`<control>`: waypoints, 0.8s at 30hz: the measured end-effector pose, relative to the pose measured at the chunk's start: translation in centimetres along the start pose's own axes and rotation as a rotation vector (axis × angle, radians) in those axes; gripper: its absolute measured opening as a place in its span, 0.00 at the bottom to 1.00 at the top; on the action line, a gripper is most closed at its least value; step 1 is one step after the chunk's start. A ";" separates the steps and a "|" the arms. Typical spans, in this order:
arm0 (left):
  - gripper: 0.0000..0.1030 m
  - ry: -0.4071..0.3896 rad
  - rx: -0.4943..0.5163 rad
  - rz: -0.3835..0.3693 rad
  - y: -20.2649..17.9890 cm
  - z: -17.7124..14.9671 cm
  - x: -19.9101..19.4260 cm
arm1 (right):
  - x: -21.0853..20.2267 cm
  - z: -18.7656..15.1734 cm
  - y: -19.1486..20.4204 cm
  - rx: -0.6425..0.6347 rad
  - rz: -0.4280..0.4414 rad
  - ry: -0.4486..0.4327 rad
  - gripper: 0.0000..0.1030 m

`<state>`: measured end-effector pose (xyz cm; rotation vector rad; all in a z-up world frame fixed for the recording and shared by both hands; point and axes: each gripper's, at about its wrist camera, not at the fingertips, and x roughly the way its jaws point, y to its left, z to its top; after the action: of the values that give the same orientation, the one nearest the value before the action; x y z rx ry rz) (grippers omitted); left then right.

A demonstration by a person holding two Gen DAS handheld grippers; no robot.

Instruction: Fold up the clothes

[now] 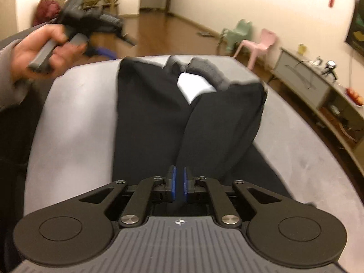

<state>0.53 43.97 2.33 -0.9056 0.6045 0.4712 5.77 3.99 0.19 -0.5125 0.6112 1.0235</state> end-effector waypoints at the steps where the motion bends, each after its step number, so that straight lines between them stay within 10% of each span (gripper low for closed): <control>1: 0.71 0.014 -0.003 0.008 0.4 0.1 0.3 | 0.3 1.3 -0.2 0.016 -0.011 -0.028 0.61; 3: 0.71 0.046 -0.013 0.026 1.1 0.2 1.2 | 1.4 3.9 -0.7 0.050 -0.034 -0.073 0.83; 13: 0.68 0.110 0.028 0.078 0.9 0.1 5.5 | 17.5 9.9 -11.6 0.399 -0.179 0.036 0.82; 14: 0.55 0.109 0.045 0.073 0.7 0.1 5.9 | 18.7 9.6 -12.6 0.445 -0.170 0.042 0.80; 15: 0.36 0.108 0.061 0.068 0.5 0.1 6.2 | 20.0 9.4 -13.4 0.490 -0.151 0.054 0.60; 16: 0.27 0.102 0.079 0.046 0.3 0.2 6.1 | 21.2 9.2 -14.1 0.530 -0.125 0.074 0.18; 17: 0.18 0.095 0.098 0.020 0.1 0.3 6.0 | 21.9 9.1 -14.5 0.555 -0.117 0.090 0.06; 21: 0.09 -0.093 0.194 -0.098 -1.0 0.4 0.3 | 18.0 11.1 -13.3 0.533 -0.109 -0.058 0.00; 24: 0.11 -0.123 0.169 -0.053 0.1 0.1 -1.2 | 12.6 13.9 -8.7 0.447 -0.036 -0.224 0.00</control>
<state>-0.37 43.91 3.10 -0.7246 0.4994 0.4181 21.49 17.14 2.63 -0.0147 0.6048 0.8616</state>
